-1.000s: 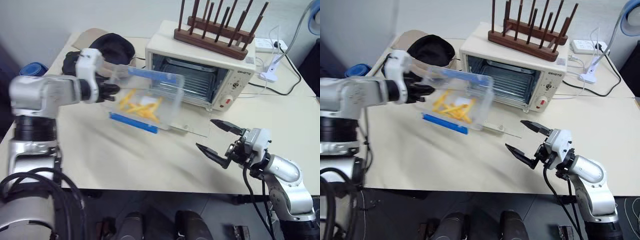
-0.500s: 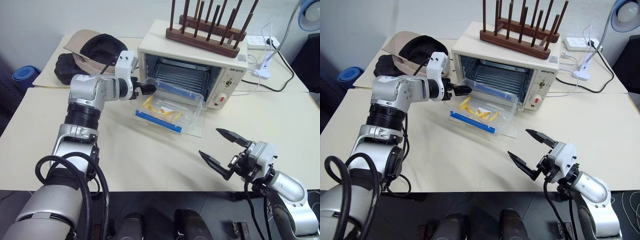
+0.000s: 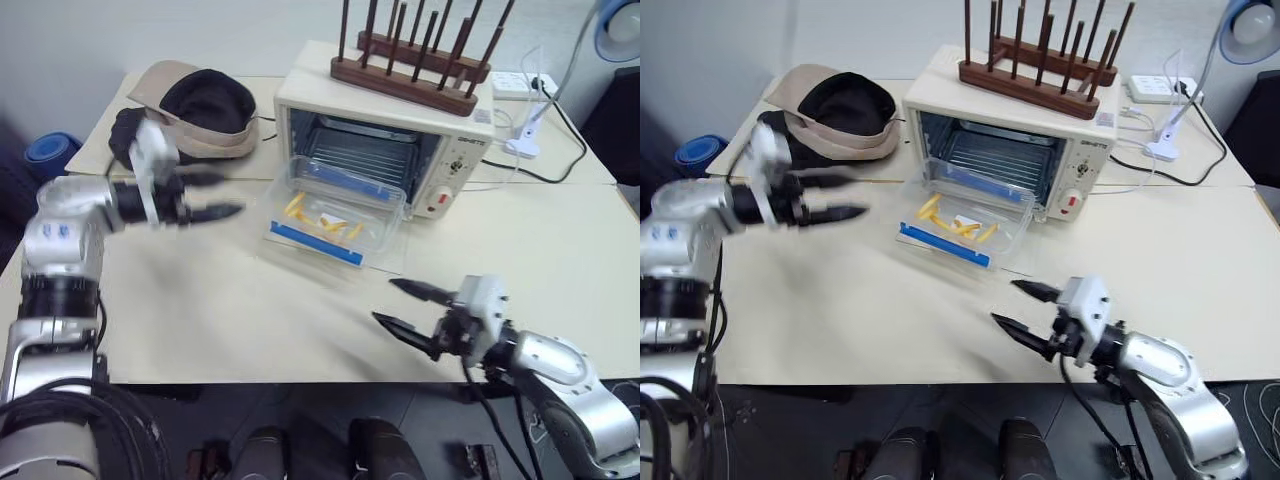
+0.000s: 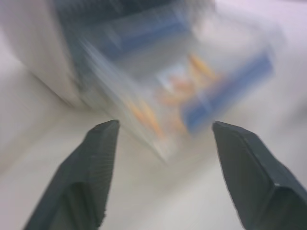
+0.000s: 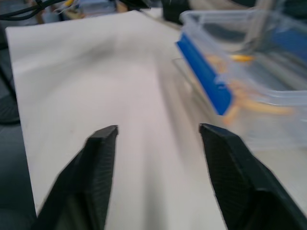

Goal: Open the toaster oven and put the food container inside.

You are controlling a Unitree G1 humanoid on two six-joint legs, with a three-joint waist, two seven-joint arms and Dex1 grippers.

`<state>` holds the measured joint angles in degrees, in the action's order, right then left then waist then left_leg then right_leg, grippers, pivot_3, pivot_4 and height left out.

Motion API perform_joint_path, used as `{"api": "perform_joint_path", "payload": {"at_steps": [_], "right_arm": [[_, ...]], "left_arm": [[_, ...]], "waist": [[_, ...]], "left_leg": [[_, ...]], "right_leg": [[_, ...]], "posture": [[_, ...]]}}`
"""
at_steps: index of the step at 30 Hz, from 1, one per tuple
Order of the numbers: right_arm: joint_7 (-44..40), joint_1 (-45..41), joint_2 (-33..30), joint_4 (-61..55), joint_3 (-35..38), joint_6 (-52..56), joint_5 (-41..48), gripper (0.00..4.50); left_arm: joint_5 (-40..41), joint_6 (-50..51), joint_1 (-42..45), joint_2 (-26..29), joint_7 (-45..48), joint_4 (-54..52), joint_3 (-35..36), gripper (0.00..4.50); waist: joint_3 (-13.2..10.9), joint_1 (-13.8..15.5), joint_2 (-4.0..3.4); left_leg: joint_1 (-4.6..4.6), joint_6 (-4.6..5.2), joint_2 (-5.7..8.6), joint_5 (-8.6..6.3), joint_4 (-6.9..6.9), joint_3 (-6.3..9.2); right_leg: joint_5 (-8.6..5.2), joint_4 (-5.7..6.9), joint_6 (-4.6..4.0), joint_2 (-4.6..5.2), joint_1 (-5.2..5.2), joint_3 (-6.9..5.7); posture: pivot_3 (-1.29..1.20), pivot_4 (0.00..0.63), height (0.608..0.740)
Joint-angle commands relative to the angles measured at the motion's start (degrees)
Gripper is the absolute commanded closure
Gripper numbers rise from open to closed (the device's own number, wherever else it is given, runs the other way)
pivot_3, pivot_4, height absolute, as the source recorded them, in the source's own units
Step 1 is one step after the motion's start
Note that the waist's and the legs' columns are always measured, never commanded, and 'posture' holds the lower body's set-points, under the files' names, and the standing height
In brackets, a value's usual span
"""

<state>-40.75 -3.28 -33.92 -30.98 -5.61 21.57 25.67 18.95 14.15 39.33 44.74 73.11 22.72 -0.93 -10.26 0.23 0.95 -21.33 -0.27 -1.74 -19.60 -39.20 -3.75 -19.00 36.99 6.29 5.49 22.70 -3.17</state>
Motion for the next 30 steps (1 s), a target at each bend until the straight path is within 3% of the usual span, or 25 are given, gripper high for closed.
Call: {"api": "perform_joint_path", "payload": {"at_steps": [1, 5, 6, 16, 26, 30], "right_arm": [[2.4, -4.3, 1.7, 3.7, -4.1, 0.3, -5.7, 2.87], [5.9, -11.2, 5.9, 10.4, -5.6, 0.3, -9.9, 4.24], [6.6, -12.9, 6.8, 12.2, -5.3, 0.4, -10.7, 4.44], [8.3, -24.8, 9.0, 26.3, -0.4, -2.8, -13.8, 4.44], [14.8, -38.1, 15.2, 47.7, 1.8, -12.4, -19.1, 4.44], [14.8, -39.0, 17.0, 48.8, 2.5, -13.2, -18.0, 4.44]], "left_arm": [[0.4, -1.6, -1.1, -2.6, 0.3, -5.8, -0.8, 2.36], [-2.0, -2.1, -3.0, -8.4, -5.6, -7.0, -2.2, 3.54], [-2.3, -1.9, -2.6, -10.3, -7.7, -6.3, -2.1, 3.55], [-3.6, -3.6, 6.6, -24.0, -23.8, 5.0, 1.4, 3.55], [-5.6, -12.5, 15.5, -32.1, -31.6, 20.1, 3.4, 3.55], [-5.9, -15.5, 17.8, -32.9, -34.3, 24.9, 4.9, 3.55]], "waist": [[0.0, 1.0, 0.01], [0.0, 1.2, 0.04], [0.0, 1.1, 0.04], [0.0, 0.3, 0.04], [0.0, -1.2, 0.04], [0.0, -1.7, 0.04]], "left_leg": [[-0.09, 0.04, -0.01, 0.01, -0.03, 0.02], [-0.22, 0.29, 0.04, -0.10, -0.14, 0.10], [-0.21, 0.33, 0.08, -0.12, -0.15, 0.10], [-0.23, 0.36, 0.09, -0.14, -0.21, 0.02], [-0.23, 0.32, 0.06, -0.12, -0.19, 0.03], [-0.23, 0.32, 0.02, -0.12, -0.11, 0.08]], "right_leg": [[0.00, 0.02, 0.00, 0.04, 0.01, -0.02], [0.06, 0.05, 0.10, 0.17, 0.03, 0.01], [0.09, 0.03, 0.15, 0.21, 0.04, 0.06], [0.13, -0.03, 0.24, 0.18, 0.05, -0.05], [0.14, 0.00, 0.24, 0.18, 0.07, -0.21], [0.14, 0.01, 0.24, 0.27, 0.07, -0.31]], "posture": [[0.00, 0.150, 0.740], [0.00, 0.150, 0.740], [0.00, 0.150, 0.740], [0.00, 0.150, 0.740], [0.00, 0.150, 0.740], [0.00, 0.150, 0.740]]}}
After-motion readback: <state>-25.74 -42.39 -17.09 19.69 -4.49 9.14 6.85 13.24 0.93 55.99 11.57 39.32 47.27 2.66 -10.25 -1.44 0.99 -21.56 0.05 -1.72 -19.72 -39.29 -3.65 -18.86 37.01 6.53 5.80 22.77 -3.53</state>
